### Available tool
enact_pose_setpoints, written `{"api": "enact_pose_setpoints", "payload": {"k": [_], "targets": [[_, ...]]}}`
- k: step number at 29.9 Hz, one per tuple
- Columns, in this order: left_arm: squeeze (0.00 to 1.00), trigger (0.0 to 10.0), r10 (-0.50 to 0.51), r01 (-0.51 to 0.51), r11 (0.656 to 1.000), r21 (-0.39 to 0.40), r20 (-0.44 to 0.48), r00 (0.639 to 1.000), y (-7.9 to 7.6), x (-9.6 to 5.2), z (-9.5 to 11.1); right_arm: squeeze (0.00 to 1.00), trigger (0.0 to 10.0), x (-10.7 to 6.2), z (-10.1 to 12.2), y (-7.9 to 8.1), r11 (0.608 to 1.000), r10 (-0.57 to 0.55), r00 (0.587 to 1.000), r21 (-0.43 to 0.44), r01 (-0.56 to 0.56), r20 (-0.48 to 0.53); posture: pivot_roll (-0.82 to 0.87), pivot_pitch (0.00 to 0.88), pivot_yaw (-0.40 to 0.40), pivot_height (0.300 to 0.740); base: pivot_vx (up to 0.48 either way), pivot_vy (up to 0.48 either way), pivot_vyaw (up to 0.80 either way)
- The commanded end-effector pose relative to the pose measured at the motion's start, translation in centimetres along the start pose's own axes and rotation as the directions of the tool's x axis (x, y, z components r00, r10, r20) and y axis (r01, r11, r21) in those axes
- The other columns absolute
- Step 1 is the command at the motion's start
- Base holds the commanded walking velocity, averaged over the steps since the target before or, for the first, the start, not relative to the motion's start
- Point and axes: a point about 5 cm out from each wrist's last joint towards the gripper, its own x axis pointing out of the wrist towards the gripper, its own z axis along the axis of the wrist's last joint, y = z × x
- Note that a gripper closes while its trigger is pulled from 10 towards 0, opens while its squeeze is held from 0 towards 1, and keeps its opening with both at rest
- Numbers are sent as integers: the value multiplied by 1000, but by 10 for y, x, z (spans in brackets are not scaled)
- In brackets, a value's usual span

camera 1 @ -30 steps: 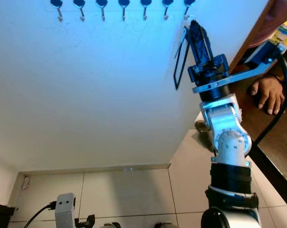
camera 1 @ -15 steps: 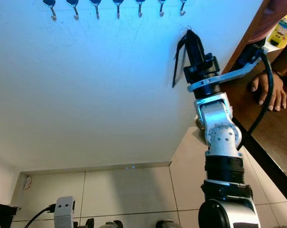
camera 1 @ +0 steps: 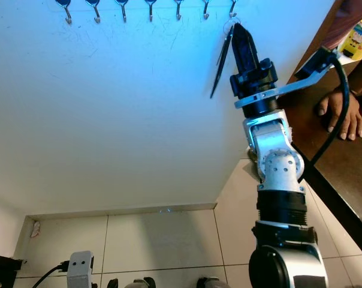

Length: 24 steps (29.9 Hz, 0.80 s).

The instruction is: Hang keys on a hook

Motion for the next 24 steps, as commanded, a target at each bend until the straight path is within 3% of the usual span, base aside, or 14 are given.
{"api": "enact_pose_setpoints", "payload": {"k": [1, 15, 24], "targets": [[0, 10000, 1, -1, 1000, 3, -27, 1000, 2, -3, -9, 0, 10000, 3, -1, 1, 1000, 14, 1000, 5, -14, 2, -23, 149, 75, 740, 0, 0, 0], [0, 10000, -19, 20, 1000, 9, -8, 1000, -3, 0, -4, 0, 10000, 9, 10, -11, 995, -86, 995, -44, 88, 41, -26, 145, 71, 740, 0, 0, 0], [0, 10000, -30, 30, 999, 13, 10, 999, -6, 1, 0, 0, 10000, 10, 9, -12, 994, -94, 995, -45, 95, 31, -27, 145, 71, 740, 0, 0, 0]]}}
